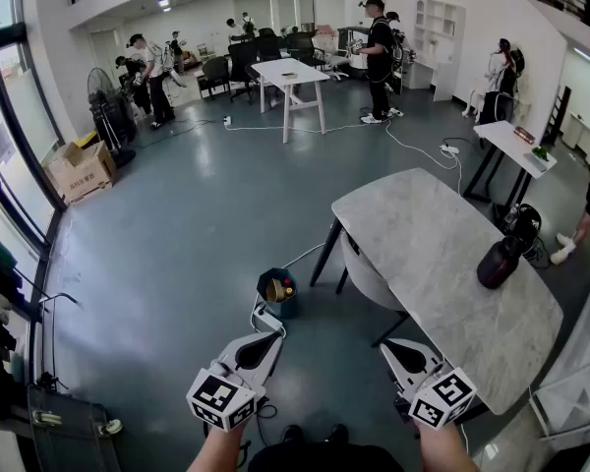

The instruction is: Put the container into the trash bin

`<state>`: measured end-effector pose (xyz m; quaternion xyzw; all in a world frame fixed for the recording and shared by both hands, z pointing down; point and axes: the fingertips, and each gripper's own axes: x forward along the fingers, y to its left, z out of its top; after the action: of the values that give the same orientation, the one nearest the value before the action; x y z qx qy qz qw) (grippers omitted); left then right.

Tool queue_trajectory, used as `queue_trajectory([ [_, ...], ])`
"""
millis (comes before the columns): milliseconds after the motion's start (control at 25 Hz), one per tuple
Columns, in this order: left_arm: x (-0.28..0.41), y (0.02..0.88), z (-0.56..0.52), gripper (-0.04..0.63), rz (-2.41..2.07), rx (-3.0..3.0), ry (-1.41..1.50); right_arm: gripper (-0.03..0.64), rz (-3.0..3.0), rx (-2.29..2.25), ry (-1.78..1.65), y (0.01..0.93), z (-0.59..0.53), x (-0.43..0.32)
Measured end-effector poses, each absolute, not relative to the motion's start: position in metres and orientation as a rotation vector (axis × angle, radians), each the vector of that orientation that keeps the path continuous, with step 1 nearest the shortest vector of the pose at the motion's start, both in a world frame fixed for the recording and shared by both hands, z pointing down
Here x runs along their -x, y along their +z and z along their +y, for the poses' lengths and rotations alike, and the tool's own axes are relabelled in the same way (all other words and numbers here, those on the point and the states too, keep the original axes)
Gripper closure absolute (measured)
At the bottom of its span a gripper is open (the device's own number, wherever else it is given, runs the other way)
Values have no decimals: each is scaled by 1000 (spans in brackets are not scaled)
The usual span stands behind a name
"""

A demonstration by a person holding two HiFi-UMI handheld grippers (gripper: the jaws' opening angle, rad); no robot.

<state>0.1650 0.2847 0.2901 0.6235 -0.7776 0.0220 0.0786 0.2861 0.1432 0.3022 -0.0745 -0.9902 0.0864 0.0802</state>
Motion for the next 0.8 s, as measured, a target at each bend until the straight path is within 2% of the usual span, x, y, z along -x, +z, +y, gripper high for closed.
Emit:
queue_trajectory([
  [160,-177,283,268,588,-2307,-1954,196,627,-2974,220,255,301,136,-284],
  [360,-182,270,256,588,-2319,-1941,65,627,-2972,226,249,303,123,-290],
  [600,-177,291,255,588,-2351,-1865,112,627,-2923,309,279,323,119,-293],
  [800,-150,314,260,586,-2357,-1766,60,626,-2871,435,304,334,130,-263],
])
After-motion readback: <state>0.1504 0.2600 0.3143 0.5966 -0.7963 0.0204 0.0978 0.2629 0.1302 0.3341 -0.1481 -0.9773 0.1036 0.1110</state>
